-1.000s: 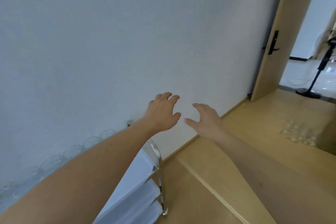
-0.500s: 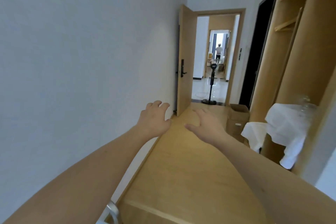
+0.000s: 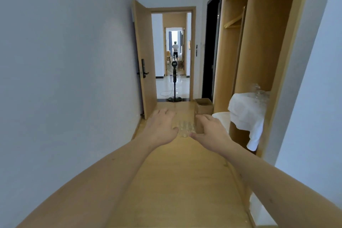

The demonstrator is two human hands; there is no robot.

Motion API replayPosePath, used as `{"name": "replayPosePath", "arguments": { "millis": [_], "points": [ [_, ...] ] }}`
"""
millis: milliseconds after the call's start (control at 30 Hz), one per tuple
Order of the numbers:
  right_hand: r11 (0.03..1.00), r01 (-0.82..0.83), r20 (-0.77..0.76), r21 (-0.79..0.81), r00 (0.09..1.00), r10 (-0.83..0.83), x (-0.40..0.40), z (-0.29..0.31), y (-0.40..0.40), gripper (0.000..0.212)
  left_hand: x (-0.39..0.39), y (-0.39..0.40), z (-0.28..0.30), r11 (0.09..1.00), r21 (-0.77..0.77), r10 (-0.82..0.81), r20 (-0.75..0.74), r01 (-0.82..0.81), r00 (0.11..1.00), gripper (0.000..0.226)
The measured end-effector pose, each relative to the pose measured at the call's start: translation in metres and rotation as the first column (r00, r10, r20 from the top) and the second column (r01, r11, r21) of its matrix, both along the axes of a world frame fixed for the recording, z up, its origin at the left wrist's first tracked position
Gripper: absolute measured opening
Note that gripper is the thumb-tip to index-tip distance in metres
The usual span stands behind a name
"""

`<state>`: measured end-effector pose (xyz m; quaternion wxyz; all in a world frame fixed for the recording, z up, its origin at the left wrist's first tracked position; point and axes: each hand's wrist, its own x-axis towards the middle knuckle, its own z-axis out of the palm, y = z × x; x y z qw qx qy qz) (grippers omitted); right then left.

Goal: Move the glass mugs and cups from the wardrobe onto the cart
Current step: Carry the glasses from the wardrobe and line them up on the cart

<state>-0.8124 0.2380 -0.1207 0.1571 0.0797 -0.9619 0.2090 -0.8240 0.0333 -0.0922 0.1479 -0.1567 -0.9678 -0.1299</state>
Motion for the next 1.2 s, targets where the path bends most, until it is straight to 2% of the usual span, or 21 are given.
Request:
{"name": "replayPosePath", "arguments": {
  "millis": [333, 600, 767, 1200],
  "points": [
    [0.999, 0.042, 0.017, -0.02, 0.999, -0.041, -0.112, -0.015, 0.05, 0.078, -0.119, 0.054, -0.006, 0.989, -0.118, -0.094, -0.015, 0.092, 0.995, 0.063],
    [0.995, 0.098, 0.056, -0.017, 0.994, -0.096, -0.214, -0.022, 0.104, 0.076, -0.22, 0.116, -0.004, 0.984, -0.12, -0.13, 0.041, 0.134, 0.991, 0.061],
    [0.996, 0.089, 0.094, -0.021, 0.992, -0.087, -0.261, -0.038, 0.127, 0.067, -0.271, 0.144, -0.017, 0.982, -0.098, -0.156, 0.089, 0.165, 0.984, 0.061],
    [0.975, 0.223, 0.193, 0.001, 0.956, -0.219, -0.386, -0.068, 0.151, 0.076, -0.428, 0.175, -0.054, 0.953, -0.113, -0.267, 0.129, 0.282, 0.955, 0.063]
  ]
}}
